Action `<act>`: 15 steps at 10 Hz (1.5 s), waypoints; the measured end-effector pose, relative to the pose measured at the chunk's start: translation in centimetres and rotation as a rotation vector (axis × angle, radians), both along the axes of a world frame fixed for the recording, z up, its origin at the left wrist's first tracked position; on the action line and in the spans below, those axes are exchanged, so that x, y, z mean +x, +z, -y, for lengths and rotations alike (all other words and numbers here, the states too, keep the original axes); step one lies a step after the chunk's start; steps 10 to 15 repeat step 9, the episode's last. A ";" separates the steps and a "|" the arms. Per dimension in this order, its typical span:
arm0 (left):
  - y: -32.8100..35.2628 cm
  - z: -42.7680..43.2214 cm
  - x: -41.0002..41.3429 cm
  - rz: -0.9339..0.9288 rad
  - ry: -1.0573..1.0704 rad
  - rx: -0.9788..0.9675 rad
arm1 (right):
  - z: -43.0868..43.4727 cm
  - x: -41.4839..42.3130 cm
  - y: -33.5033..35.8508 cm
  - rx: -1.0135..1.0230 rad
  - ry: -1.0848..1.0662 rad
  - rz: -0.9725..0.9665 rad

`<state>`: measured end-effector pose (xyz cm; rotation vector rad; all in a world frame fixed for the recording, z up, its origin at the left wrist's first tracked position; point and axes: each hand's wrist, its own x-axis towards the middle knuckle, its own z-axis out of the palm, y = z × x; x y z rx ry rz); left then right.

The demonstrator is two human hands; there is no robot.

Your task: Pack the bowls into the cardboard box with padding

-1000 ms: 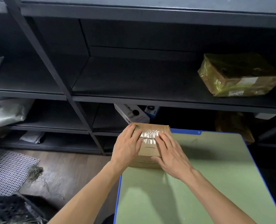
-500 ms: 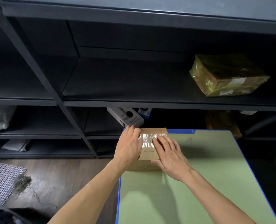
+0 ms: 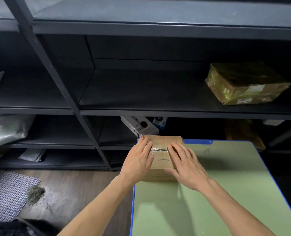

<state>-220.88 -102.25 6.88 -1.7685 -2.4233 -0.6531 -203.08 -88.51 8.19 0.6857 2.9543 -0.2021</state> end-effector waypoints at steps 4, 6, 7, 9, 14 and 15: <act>2.3 1.3 0.1 0.100 -0.016 0.000 | 0.1 -0.4 2.6 0.018 -0.052 -0.042; 3.1 1.5 0.1 0.096 -0.008 0.002 | 0.3 -0.4 3.9 0.010 -0.048 -0.090; 3.3 1.3 -0.2 0.109 -0.005 -0.012 | 0.3 -0.4 4.8 -0.005 -0.053 -0.101; 5.9 1.7 -0.3 0.179 -0.022 0.032 | 0.3 0.2 7.7 -0.012 -0.028 -0.179; 5.9 1.7 -0.3 0.179 -0.022 0.032 | 0.3 0.2 7.7 -0.012 -0.028 -0.179; 5.9 1.7 -0.3 0.179 -0.022 0.032 | 0.3 0.2 7.7 -0.012 -0.028 -0.179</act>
